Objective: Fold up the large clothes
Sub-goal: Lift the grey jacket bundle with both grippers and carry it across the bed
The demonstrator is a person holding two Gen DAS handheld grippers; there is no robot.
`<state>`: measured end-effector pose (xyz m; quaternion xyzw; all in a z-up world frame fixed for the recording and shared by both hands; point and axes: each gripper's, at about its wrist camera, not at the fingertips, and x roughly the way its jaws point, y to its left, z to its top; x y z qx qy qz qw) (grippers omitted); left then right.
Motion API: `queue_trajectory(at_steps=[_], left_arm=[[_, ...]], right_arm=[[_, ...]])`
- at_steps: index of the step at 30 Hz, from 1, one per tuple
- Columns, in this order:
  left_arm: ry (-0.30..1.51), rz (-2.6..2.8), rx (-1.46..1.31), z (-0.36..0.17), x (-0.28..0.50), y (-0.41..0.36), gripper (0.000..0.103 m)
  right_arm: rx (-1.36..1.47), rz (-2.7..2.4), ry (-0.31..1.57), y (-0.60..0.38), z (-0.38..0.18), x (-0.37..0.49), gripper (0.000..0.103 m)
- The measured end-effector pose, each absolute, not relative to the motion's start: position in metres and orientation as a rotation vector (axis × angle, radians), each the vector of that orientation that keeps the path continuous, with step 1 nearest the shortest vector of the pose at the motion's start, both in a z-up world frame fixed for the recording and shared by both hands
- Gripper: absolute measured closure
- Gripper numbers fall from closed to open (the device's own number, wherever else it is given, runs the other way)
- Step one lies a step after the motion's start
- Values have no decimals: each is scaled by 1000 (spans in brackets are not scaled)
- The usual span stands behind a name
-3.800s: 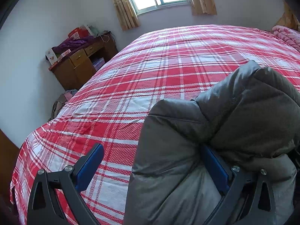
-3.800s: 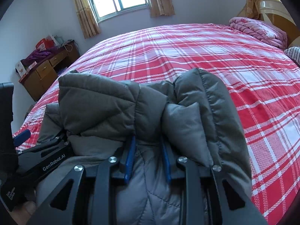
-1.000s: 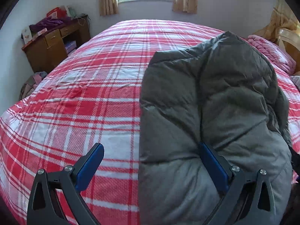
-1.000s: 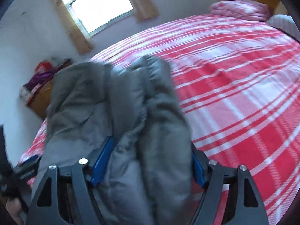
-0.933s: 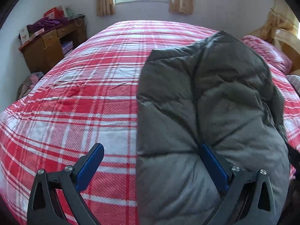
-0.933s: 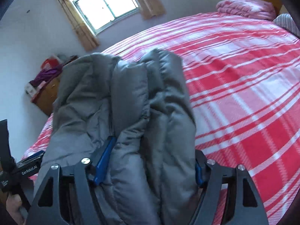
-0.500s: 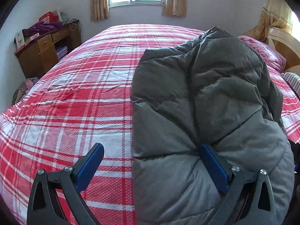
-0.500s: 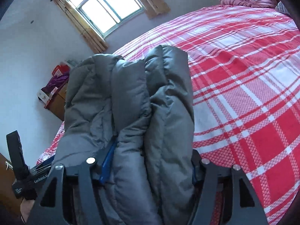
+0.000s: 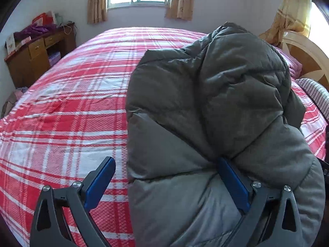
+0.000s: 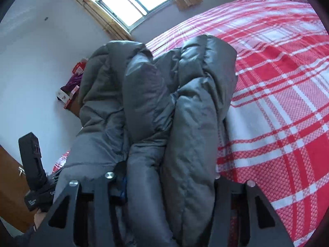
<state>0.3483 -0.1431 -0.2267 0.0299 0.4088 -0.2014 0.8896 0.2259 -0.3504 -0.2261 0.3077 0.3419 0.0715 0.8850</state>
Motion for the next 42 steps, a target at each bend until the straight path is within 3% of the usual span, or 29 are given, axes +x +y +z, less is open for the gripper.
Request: queue_trajectory(at_steps=[1,2,3,5,6,9,14,23,30,42], left_arm=[[849,-435,58,-226,348,-144,12],[836,-473,66,-224,345,-148,27],[816,-480,99,-221,340,-153,35],[777,-487,176,-216,328,-165,49],[765,-487,202,-213,323,-169,62],[713,-456,277,-198,305,-175,81],[605,-466,272,-151,271,-160,88],[446,-452,246,-76,218,-110,89],[433,-399,199,-57,204,-65,89],[461,-309,114,-67,203,7,90]], right_arm=[[654,153,716,-352,-228,228,51],[659,154,722,-353,-229,230,52],[652,154,726,-352,-228,232,54],[655,184,734,-351,-226,231,71],[674,203,735,-353,-226,231,73],[719,237,719,-353,-224,226,80],[696,275,640,-336,-202,196,83],[664,370,489,-305,-139,147,83],[593,449,465,-264,-100,148,83],[495,546,504,-204,-82,186,83]])
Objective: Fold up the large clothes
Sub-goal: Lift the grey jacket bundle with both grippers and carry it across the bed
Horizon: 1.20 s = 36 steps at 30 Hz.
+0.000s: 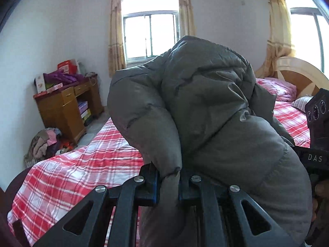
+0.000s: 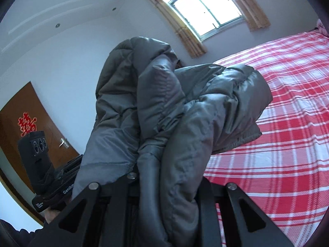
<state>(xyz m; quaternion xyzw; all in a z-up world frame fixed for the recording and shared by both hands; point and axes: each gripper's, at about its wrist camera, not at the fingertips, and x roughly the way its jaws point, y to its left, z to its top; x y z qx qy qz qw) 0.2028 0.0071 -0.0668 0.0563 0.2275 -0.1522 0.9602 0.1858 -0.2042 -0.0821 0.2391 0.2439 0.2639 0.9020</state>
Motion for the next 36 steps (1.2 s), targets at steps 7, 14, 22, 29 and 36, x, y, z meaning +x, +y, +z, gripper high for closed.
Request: queue_trajectory(at_steps=[7,14,22,29,36], left_arm=[[488,-265,71,-79,208,43,90],[514,-235,44,-90,215,60,90],[532,-202,25,-101,226,79,90],[562,-178,9,-112,234,90,90],[600,-159,1,-128,243,103,90]], right_arm=[[448,586,541,-171,-77,205,83],[420,611,584,-153,-77,230,83],[397,628,624,-146,-78,249,83],[378,640,660,-133,-75,265,83],[359,640,693,-123,-72,274,83]])
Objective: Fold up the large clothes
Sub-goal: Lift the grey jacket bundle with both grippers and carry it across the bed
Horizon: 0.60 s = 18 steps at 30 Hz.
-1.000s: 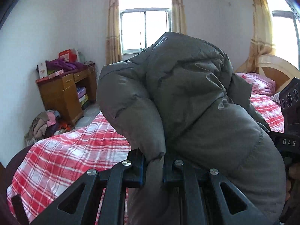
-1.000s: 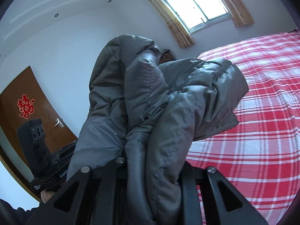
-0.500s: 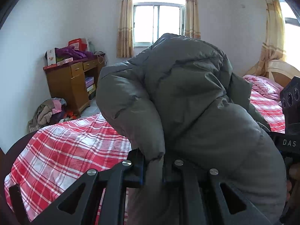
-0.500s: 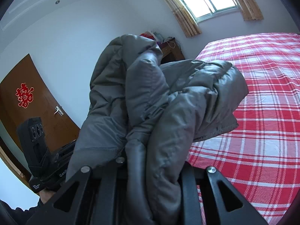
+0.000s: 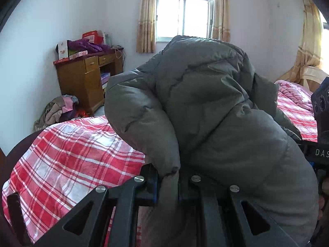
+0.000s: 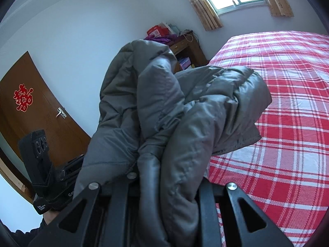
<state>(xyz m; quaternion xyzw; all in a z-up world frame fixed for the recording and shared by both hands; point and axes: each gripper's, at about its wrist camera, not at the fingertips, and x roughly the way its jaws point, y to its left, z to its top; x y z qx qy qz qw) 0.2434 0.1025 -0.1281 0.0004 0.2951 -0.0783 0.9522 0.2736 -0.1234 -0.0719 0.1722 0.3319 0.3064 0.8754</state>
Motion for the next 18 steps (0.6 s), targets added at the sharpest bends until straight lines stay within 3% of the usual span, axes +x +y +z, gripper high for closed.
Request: queue_trajectory(at_steps=[18], left_arm=[[658,-130,-8,-162,260,133,90]], right_arm=[[335,628,774,-99,-79,306,83]])
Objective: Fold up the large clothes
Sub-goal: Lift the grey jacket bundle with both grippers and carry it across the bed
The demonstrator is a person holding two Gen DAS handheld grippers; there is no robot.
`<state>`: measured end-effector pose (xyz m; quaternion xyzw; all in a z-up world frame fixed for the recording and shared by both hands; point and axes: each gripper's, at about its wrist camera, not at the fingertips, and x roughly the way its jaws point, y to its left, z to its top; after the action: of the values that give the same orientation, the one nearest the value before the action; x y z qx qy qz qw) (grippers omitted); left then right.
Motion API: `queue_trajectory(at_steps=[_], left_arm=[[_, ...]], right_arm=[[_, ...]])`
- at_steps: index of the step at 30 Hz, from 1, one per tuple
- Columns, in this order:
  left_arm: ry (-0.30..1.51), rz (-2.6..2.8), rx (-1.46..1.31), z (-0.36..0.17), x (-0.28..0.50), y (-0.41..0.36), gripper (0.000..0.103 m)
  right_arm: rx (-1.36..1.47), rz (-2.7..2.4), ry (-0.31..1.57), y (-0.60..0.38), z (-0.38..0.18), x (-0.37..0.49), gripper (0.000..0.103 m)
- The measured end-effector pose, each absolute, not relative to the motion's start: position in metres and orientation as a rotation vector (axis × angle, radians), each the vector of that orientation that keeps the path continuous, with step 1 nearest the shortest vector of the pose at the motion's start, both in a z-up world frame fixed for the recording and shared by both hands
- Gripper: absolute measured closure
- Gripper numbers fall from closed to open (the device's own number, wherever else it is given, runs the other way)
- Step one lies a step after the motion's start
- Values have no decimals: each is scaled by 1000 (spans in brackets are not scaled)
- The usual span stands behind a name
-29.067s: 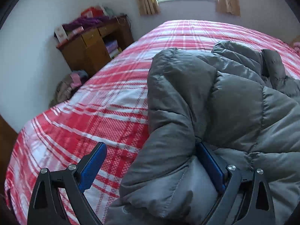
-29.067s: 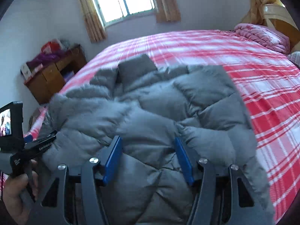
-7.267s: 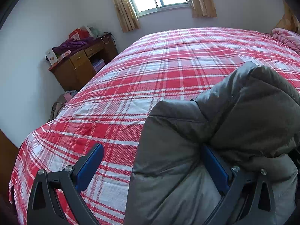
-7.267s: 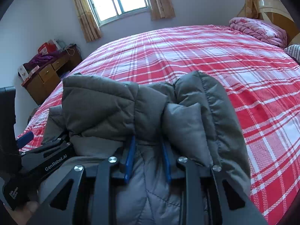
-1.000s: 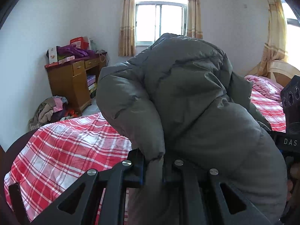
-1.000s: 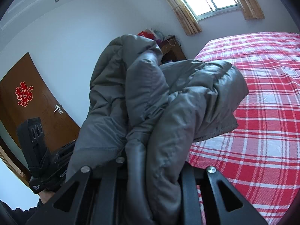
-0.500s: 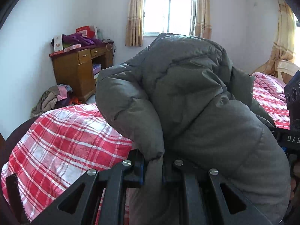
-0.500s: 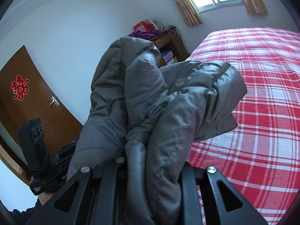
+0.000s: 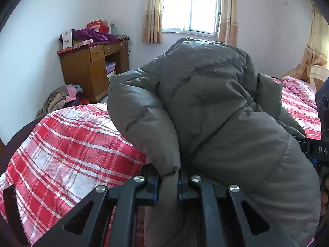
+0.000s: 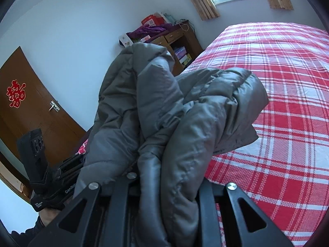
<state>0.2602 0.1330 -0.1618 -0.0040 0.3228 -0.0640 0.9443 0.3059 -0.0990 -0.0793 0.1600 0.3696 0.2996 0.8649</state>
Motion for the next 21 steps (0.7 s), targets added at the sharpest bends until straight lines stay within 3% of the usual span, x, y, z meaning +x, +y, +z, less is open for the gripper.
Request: queue_trajectory(at_steps=[8,13,17,21], left_arm=[[698,-101,-9,-179,270,144,82],[714,-69,0,-191,273,148,67],[709,-31,3,-197,275,152,47],[717,-20,-15,-201,278,158,38]], right_arm=[[329,616,814,-89,-87,318,83],[307,606,836,-81,-94,324,83],[288,591,852,-75,-100,328,82],[287,578,863,-75,-106,332,80]])
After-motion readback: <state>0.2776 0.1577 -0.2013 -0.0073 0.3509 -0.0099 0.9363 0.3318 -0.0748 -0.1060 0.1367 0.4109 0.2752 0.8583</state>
